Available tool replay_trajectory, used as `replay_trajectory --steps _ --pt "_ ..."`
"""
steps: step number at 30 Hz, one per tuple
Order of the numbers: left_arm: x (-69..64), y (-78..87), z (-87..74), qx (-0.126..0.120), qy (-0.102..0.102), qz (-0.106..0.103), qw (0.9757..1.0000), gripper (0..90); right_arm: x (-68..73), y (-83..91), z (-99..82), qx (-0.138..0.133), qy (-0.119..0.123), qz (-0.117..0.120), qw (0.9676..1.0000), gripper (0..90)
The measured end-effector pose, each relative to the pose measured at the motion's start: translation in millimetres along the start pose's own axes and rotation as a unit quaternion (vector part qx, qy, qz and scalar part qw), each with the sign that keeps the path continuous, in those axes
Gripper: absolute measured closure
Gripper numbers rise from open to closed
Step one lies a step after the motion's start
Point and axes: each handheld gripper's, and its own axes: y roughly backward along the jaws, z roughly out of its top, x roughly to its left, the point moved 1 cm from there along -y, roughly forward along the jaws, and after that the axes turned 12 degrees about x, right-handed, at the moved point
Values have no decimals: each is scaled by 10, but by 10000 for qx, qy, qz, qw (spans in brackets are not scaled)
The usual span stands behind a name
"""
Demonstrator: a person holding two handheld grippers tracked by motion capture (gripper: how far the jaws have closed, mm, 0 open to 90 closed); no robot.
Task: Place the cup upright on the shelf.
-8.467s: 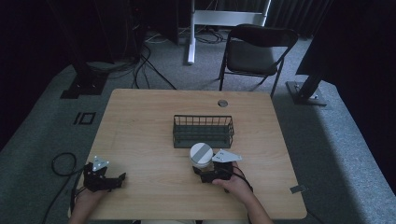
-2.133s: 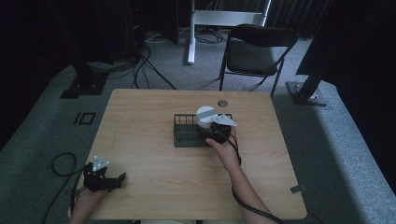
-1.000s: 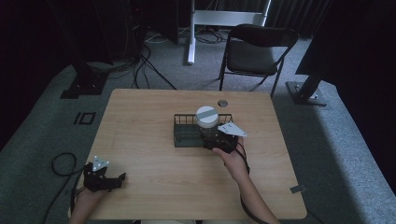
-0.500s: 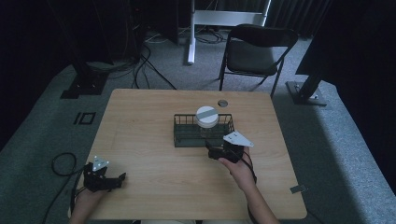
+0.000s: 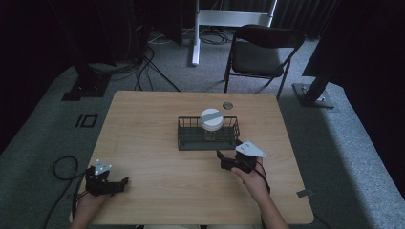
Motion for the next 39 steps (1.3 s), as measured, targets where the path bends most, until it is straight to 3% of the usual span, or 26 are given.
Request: replay_trajectory --steps 17,27,39 --pt "0 0 0 0 1 -1 10000 6 -264 41 -257 622 -326 -158 9974 124" --pt "0 0 0 0 1 -1 10000 6 -427 87 -409 1018 -64 -82 9947 131" --pt "0 0 0 1 -1 0 10000 6 -599 183 -559 1182 -202 -142 9927 131"
